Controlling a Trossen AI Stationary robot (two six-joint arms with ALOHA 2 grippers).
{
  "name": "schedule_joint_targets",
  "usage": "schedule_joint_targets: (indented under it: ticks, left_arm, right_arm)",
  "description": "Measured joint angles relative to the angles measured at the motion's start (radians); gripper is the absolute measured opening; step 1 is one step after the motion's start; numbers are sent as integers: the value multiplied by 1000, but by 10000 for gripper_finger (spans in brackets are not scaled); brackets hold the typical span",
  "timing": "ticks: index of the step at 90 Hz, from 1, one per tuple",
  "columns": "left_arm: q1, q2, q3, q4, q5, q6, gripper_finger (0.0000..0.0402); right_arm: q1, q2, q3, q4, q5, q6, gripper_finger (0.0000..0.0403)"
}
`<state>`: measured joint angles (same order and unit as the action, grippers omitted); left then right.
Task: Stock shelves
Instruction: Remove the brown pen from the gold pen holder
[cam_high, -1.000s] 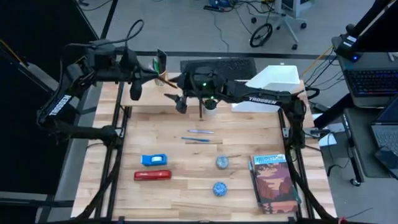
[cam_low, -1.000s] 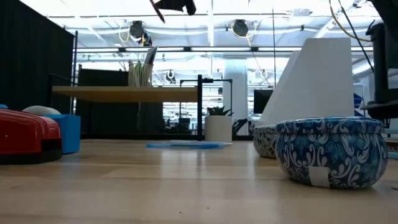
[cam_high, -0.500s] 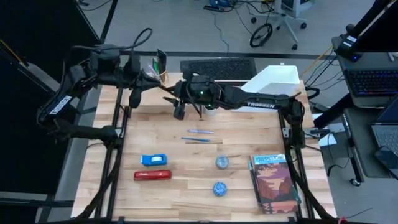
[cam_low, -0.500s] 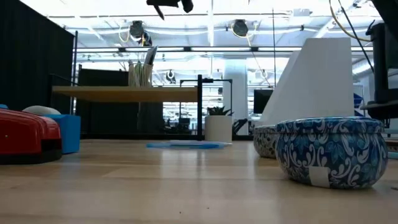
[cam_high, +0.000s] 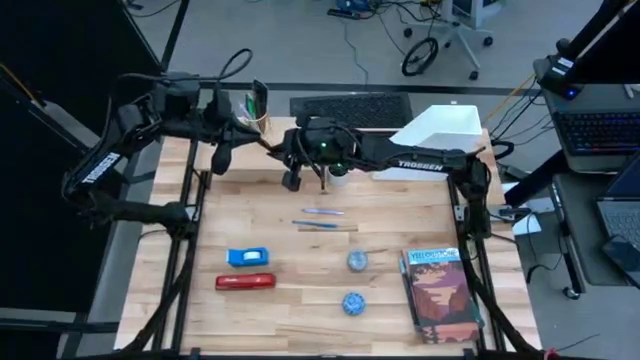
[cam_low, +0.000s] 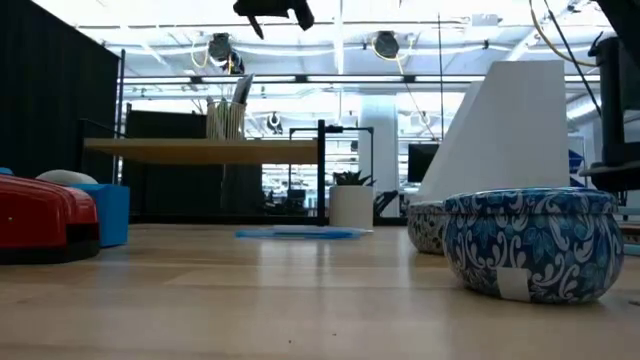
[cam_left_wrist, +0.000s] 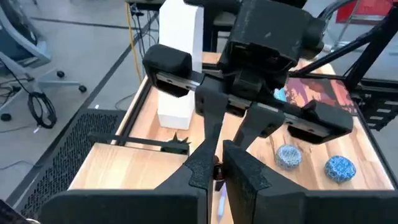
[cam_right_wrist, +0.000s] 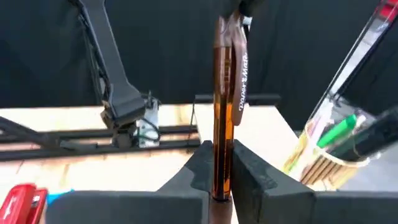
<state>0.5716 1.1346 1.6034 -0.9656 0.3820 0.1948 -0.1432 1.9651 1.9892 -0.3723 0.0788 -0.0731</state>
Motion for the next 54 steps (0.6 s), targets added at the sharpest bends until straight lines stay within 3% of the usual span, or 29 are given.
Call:
schedule_joint_targets:
  ticks: [14, 33, 54]
  left_arm:
    - [4, 1, 1, -42, -97, -5, 67]
    - [2, 3, 2, -167, -151, 3, 150]
    - [2, -16, 2, -175, -155, -27, 186]
  right_arm:
    - [10, -3, -3, -236, -14, 76, 9]
    - [27, 3, -6, -527, -37, 110, 9]
    - [48, 13, -203, -505, -32, 114, 9]
